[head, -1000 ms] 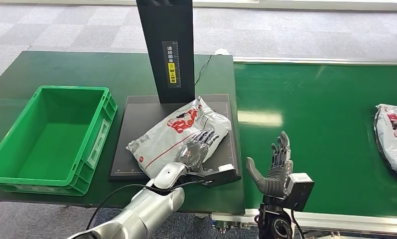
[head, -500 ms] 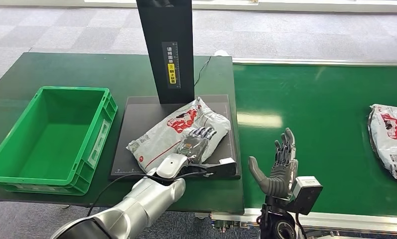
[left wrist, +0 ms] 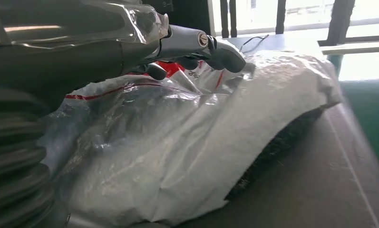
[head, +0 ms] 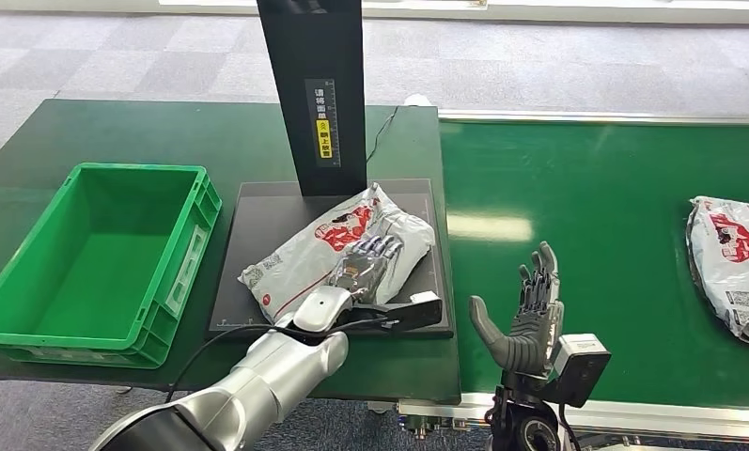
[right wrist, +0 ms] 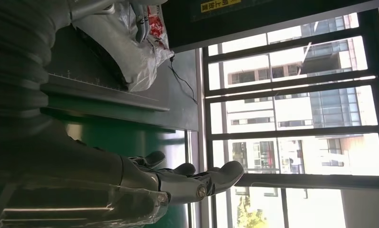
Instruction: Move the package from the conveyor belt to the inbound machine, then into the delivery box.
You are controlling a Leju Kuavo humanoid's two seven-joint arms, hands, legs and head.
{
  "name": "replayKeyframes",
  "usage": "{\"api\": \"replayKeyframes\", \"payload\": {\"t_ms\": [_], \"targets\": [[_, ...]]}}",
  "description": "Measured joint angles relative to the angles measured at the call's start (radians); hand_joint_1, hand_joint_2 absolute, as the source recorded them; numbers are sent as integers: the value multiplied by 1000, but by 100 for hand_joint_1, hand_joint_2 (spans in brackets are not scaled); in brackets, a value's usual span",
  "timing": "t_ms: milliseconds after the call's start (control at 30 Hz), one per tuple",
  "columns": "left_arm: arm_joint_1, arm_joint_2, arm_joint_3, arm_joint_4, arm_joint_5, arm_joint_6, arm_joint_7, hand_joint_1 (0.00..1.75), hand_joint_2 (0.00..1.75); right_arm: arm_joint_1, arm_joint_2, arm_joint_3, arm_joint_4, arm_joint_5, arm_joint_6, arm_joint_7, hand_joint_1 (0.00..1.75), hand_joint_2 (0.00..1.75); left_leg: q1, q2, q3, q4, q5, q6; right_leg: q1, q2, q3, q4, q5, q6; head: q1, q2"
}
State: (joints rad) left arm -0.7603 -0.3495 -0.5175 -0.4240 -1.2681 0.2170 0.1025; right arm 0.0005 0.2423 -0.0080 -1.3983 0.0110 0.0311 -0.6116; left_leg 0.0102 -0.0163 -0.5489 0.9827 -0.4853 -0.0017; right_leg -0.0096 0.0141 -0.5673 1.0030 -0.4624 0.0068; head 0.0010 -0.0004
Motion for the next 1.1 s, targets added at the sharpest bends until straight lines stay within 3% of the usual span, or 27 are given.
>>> {"api": "replayKeyframes", "payload": {"t_ms": [533, 567, 700, 767, 1100], "targets": [[-71, 18, 46, 60, -17, -114, 56, 4, 175, 16, 3, 2, -29, 15, 1, 7, 0, 175, 0, 0, 1, 0, 0, 0, 0, 0, 2, 0, 0, 0, 0, 0], [-74, 18, 46, 63, -23, -129, 66, 17, 175, 16, 3, 3, -30, 17, 1, 7, 0, 175, 0, 0, 2, 0, 0, 0, 0, 0, 3, 0, 0, 0, 0, 0], [-87, 16, 46, 77, -45, -201, 109, 152, 175, 16, 3, 13, -35, 21, 7, 7, 0, 175, 0, 1, 6, -1, -2, -1, 0, 0, 7, 0, -1, 0, 0, 0], [-89, 17, 46, 84, -52, -222, 123, 165, 175, 16, 3, 18, -38, 23, 10, 6, 0, 175, 0, 1, 8, -1, -2, -1, 0, 0, 10, 0, -1, 0, 0, 0], [-101, 28, 45, 101, -68, -239, 137, 171, 175, 15, 4, 37, -45, 25, 12, 6, 0, 175, 0, 1, 13, -1, -2, -1, 0, 1, 14, 0, -1, 0, 0, 0]]}}
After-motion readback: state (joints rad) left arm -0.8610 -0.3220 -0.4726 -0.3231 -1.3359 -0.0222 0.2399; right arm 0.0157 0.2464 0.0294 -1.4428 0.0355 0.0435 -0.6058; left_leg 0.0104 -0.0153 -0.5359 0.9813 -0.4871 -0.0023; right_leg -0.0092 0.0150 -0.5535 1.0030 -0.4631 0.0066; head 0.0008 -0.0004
